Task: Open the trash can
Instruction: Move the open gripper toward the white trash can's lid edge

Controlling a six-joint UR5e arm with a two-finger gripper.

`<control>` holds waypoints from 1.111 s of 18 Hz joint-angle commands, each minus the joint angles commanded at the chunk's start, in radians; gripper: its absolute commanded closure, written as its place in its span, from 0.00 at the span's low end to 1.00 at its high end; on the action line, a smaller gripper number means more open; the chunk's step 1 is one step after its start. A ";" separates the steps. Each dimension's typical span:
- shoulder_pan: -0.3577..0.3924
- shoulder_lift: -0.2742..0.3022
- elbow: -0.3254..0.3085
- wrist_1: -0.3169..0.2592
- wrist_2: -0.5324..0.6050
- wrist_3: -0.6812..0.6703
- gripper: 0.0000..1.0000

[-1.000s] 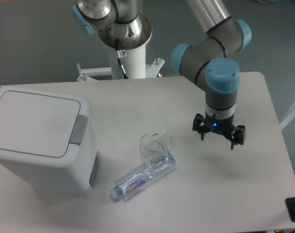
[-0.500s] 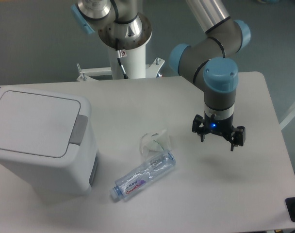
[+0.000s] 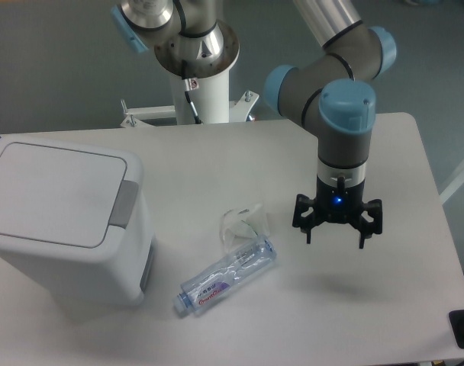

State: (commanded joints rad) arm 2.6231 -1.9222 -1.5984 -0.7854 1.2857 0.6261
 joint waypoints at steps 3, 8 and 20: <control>-0.005 0.028 -0.002 -0.002 -0.028 -0.095 0.00; -0.048 0.103 0.003 -0.002 -0.140 -0.248 0.00; -0.104 0.184 0.012 0.000 -0.307 -0.453 0.00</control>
State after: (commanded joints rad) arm 2.5189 -1.7381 -1.5862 -0.7854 0.9787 0.1734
